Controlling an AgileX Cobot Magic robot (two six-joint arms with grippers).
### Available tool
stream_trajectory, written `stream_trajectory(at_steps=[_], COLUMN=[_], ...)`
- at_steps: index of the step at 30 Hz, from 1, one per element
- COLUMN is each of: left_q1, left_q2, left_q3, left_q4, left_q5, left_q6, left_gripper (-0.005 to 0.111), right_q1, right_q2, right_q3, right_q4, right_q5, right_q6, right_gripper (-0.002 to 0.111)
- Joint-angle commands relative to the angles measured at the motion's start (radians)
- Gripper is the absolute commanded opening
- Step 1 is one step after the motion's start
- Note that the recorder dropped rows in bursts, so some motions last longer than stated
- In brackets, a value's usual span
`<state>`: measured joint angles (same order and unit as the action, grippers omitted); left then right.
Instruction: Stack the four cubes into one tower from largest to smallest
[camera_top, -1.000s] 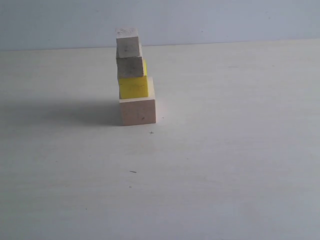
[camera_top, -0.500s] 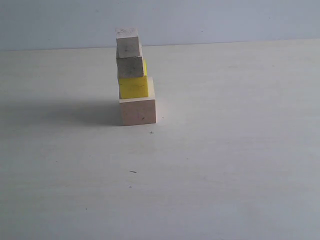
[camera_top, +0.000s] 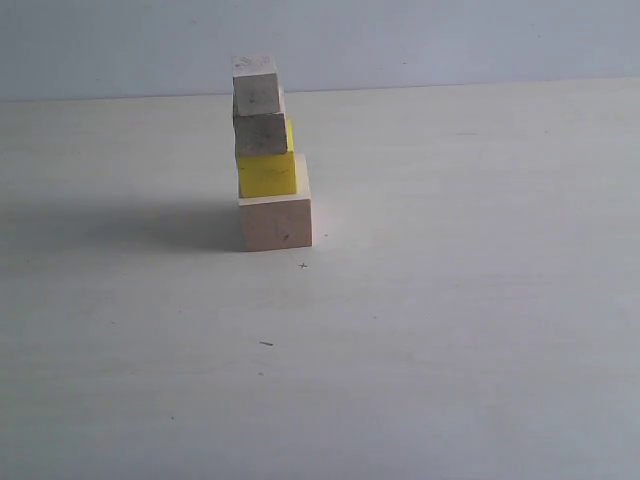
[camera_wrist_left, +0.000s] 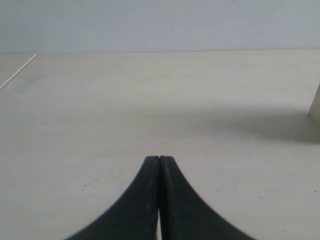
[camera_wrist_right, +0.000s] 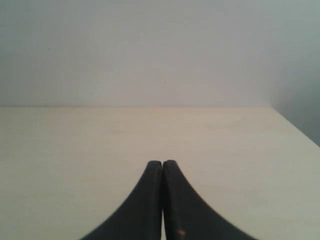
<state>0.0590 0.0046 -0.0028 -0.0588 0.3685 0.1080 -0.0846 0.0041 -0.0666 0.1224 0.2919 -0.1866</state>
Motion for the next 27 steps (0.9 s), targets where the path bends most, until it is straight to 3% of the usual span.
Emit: stream_trajectory(at_steps=[1,12,18,27], left_q1=[-0.009,-0.009,-0.009,-0.009], left_q2=[-0.005,-0.005,-0.005,-0.005], left_q3=[0.003,0.003,0.003,0.003], left_q4=[0.004,0.004,0.004,0.004], left_q5=[-0.011,-0.011,-0.011,-0.011], left_q6=[-0.009,-0.009,-0.009,-0.009], left_gripper=[0.0,0.0,0.0,0.0], right_q1=[0.003,0.004,0.081,0.085], right_q2=[-0.004,-0.004,-0.004,-0.004], right_q3=[0.067,0.067,0.067,0.067], right_q4=[-0.031,-0.028,-0.037,-0.062], right_q5=[-0.011,-0.01,-0.003,0.054], right_q6=[0.004,0.041,0.055,0.051], right_gripper=[0.0,0.0,0.0,0.0])
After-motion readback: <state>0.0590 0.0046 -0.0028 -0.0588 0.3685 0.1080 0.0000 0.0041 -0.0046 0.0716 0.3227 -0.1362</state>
